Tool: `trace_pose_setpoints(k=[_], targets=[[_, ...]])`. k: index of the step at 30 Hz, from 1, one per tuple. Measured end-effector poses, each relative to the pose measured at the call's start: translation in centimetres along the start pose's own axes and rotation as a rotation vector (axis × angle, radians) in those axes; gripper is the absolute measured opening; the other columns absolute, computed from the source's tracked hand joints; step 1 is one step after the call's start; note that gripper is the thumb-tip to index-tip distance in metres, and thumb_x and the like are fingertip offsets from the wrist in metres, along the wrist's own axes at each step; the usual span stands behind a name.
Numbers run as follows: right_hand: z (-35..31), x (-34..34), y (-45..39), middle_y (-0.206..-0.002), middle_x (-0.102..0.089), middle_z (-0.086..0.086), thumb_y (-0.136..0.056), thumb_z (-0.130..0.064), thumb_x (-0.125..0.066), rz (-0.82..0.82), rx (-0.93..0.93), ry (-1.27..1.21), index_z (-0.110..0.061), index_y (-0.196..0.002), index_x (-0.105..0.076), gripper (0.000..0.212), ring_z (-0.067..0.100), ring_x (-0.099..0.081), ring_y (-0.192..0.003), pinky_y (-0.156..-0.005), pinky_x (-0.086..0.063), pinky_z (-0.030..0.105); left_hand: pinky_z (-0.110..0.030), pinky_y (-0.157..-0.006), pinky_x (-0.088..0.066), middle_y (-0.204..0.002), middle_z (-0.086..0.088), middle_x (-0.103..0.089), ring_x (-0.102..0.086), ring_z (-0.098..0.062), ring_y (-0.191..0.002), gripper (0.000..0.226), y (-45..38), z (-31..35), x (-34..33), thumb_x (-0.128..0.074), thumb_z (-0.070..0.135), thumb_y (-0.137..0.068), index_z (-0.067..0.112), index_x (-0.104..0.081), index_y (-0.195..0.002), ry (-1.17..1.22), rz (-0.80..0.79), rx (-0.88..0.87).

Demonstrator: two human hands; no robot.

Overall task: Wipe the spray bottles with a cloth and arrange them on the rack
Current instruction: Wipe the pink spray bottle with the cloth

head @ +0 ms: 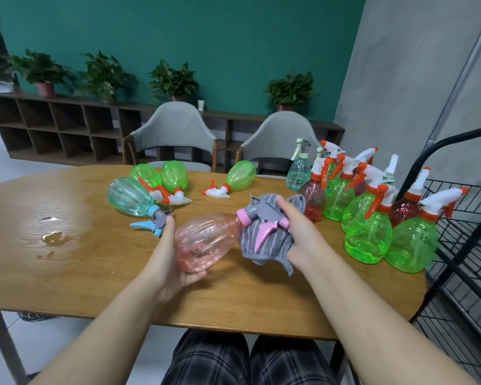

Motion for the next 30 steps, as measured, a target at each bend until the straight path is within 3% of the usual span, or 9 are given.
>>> trace_pose_setpoints(k=[2,5,10,16,20,23,26,28,30], targets=[[0.2,0.3,0.2,-0.102,-0.072,0.017,-0.090,-0.042,-0.061,-0.003,-0.036,-0.168,-0.012,-0.094,-0.069,0.030,0.032,-0.070,-0.089,-0.086,-0.051,0.054,-0.029,-0.055,-0.058,-0.107,-0.014,-0.073,-0.068,-0.027,-0.080,0.074,0.0,-1.2,-1.1,-0.030,0.074,-0.089,0.017,-0.064,-0.121,0.135,-0.054,0.047],[0.6,0.5,0.4,-0.099,-0.073,0.017,-0.090,-0.033,-0.063,-0.019,-0.029,-0.292,-0.009,-0.093,-0.069,0.024,0.030,-0.073,-0.075,-0.076,-0.053,0.049,-0.030,-0.057,-0.059,-0.109,-0.020,-0.071,-0.067,-0.030,-0.080,0.066,0.1,-2.5,-2.8,-0.035,0.067,-0.093,0.013,-0.060,-0.123,0.323,-0.096,0.065],[3.7,1.0,0.7,-0.093,-0.072,0.021,-0.091,-0.009,-0.057,0.069,-0.081,-0.252,0.002,-0.101,-0.064,0.016,0.030,-0.071,-0.076,-0.075,-0.055,0.046,-0.039,-0.078,-0.060,-0.119,-0.017,-0.069,-0.066,-0.028,-0.108,0.058,0.0,-3.6,-5.2,-0.039,0.059,-0.096,0.014,-0.058,-0.127,0.545,-0.120,0.018],[4.3,2.5,1.0,-0.097,-0.071,0.020,-0.092,-0.006,-0.055,0.214,0.077,-0.226,0.002,-0.106,-0.060,0.016,0.030,-0.070,-0.077,-0.066,-0.057,0.039,-0.043,-0.083,-0.059,-0.119,-0.014,-0.070,-0.068,-0.027,-0.109,0.057,-0.7,-4.4,-5.9,-0.045,0.054,-0.092,0.014,-0.056,-0.130,0.585,-0.147,-0.084],[5.2,3.1,1.6,-0.107,-0.068,0.015,-0.088,-0.022,-0.066,0.294,0.156,-0.098,-0.002,-0.116,-0.056,0.035,0.030,-0.068,-0.096,-0.089,-0.053,0.047,-0.045,-0.094,-0.053,-0.124,-0.014,-0.067,-0.065,-0.027,-0.114,0.065,-1.0,-4.7,-6.2,-0.050,0.053,-0.082,0.014,-0.053,-0.134,0.565,-0.188,-0.106],[5.0,2.5,2.3,-0.105,-0.070,0.007,-0.087,-0.031,-0.068,0.275,0.207,-0.020,-0.009,-0.106,-0.062,0.030,0.023,-0.067,-0.099,-0.096,-0.050,0.047,-0.041,-0.085,-0.058,-0.126,-0.013,-0.066,-0.065,-0.026,-0.113,0.067,-1.3,-5.0,-6.2,-0.052,0.053,-0.079,0.017,-0.053,-0.135,0.569,-0.198,-0.101],[3.5,1.6,3.5,-0.094,-0.068,-0.006,-0.092,-0.031,-0.061,0.238,0.277,0.052,-0.020,-0.085,-0.058,0.013,0.004,-0.064,-0.087,-0.091,-0.050,0.028,-0.039,-0.075,-0.061,-0.128,-0.009,-0.066,-0.065,-0.025,-0.112,0.072,-1.6,-5.3,-6.1,-0.055,0.055,-0.076,0.021,-0.050,-0.139,0.547,-0.191,-0.095],[2.0,0.7,4.2,-0.077,-0.064,-0.022,-0.095,-0.026,-0.056,0.190,0.369,0.095,-0.025,-0.078,-0.055,0.017,-0.016,-0.059,-0.067,-0.068,-0.045,0.004,-0.038,-0.073,-0.060,-0.132,-0.009,-0.063,-0.065,-0.026,-0.115,0.081,-1.7,-5.6,-5.9,-0.062,0.060,-0.073,0.021,-0.046,-0.142,0.519,-0.188,-0.089],[0.4,-0.6,4.9,-0.063,-0.064,-0.025,-0.096,-0.023,-0.054,0.166,0.483,0.167,-0.025,-0.077,-0.058,0.020,-0.019,-0.057,-0.061,-0.058,-0.040,0.000,-0.038,-0.075,-0.059,-0.135,-0.011,-0.061,-0.064,-0.026,-0.117,0.098,-1.9,-5.8,-6.0,-0.078,0.065,-0.062,0.021,-0.045,-0.143,0.509,-0.213,-0.078]])
Point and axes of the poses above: each hand's wrist, its own y-axis away from the middle knuckle, its own x-axis out of the back of the hand, z = x × y, the point moved 10 cm from there along -y, towards the middle knuckle
